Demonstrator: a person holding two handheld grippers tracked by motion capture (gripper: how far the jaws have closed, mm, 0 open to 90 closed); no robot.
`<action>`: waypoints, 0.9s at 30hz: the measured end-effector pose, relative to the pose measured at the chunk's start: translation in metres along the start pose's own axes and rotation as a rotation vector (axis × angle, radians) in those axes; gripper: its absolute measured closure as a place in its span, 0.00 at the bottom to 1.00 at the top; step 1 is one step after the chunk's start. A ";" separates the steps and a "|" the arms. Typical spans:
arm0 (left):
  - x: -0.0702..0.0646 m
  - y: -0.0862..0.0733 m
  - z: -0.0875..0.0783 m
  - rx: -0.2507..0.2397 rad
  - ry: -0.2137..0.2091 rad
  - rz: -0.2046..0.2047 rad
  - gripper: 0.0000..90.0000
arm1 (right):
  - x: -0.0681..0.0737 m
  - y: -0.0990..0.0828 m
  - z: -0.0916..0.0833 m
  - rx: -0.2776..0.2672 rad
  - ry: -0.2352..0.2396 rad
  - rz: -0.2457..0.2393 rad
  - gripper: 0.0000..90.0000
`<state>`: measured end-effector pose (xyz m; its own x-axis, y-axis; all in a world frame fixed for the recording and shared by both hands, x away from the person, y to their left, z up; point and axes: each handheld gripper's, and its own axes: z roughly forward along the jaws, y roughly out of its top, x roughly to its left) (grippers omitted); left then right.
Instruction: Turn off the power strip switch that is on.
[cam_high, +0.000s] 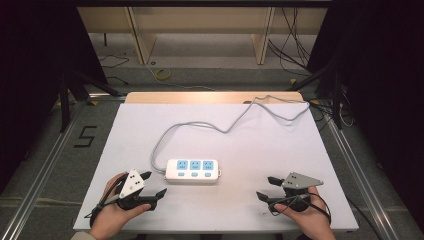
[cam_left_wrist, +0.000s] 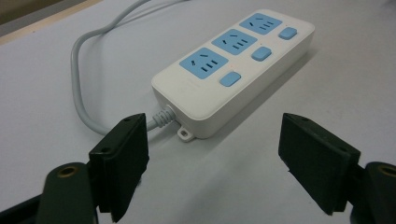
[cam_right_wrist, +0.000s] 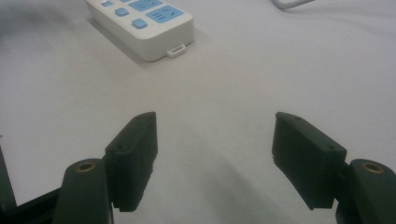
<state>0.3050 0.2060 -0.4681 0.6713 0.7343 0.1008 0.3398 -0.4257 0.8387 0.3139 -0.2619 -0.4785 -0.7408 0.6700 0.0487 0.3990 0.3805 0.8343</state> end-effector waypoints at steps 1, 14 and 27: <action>0.000 0.000 0.000 0.000 0.002 -0.001 0.27 | 0.000 0.000 0.000 0.000 0.000 0.000 0.36; 0.000 0.009 -0.006 -0.047 0.045 -0.046 0.42 | 0.000 0.000 0.001 0.006 0.001 0.000 0.37; 0.001 0.032 -0.003 0.001 0.117 -0.073 0.99 | 0.000 0.000 0.003 0.013 0.005 -0.002 0.37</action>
<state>0.3153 0.1948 -0.4395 0.5636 0.8199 0.1007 0.3857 -0.3690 0.8456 0.3152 -0.2603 -0.4800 -0.7441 0.6662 0.0498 0.4048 0.3903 0.8270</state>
